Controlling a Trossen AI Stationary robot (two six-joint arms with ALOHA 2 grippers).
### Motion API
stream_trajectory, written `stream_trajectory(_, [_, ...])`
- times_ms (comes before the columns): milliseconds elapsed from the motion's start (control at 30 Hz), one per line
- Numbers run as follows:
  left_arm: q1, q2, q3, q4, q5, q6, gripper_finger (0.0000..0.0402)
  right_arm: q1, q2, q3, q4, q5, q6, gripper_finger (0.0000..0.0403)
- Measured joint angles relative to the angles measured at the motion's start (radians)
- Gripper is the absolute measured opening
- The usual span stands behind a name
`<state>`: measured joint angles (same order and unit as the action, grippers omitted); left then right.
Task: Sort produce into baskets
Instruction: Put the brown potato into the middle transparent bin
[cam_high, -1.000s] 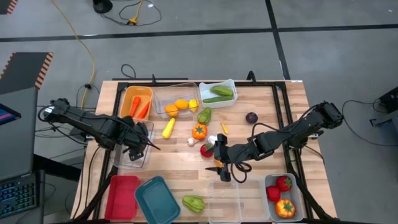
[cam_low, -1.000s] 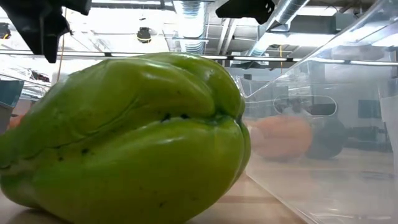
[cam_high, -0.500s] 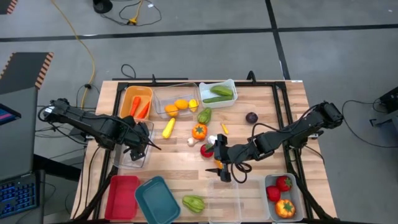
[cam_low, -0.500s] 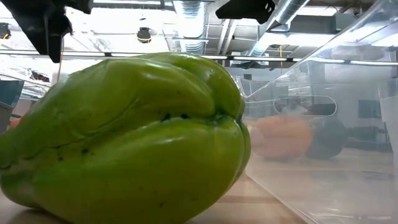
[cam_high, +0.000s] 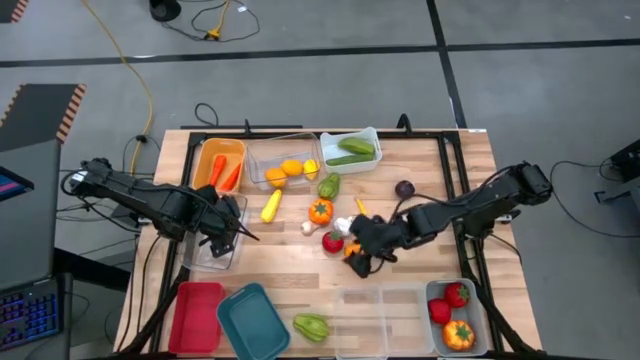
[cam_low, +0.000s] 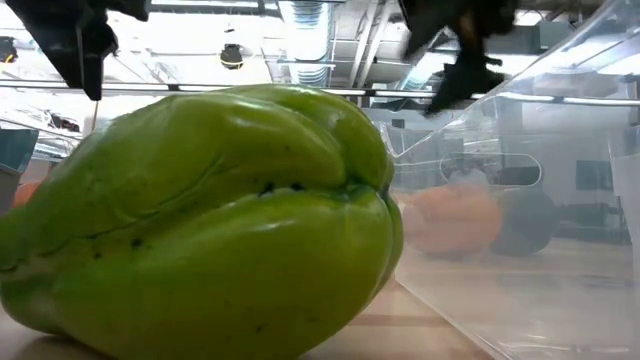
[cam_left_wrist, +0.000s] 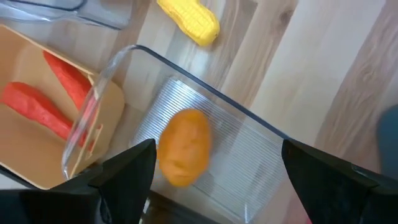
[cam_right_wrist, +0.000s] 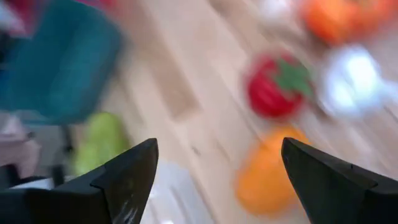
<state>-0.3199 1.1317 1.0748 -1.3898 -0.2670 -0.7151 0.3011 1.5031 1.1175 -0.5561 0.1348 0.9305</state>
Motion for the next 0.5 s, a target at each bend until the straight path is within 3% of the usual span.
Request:
stream_trajectory(133, [0.0, 0.0, 0.0, 0.002, -0.011, 0.007, 0.0334, -0.027, 0.008, 0.0, -0.111, -0.008, 0.062, 0.0366])
stream_trajectory(500, [0.0, 0.0, 0.0, 0.023, -0.015, 0.026, 0.0334, -0.04, 0.035, 0.0, -0.068, 0.001, -0.014, 0.0366])
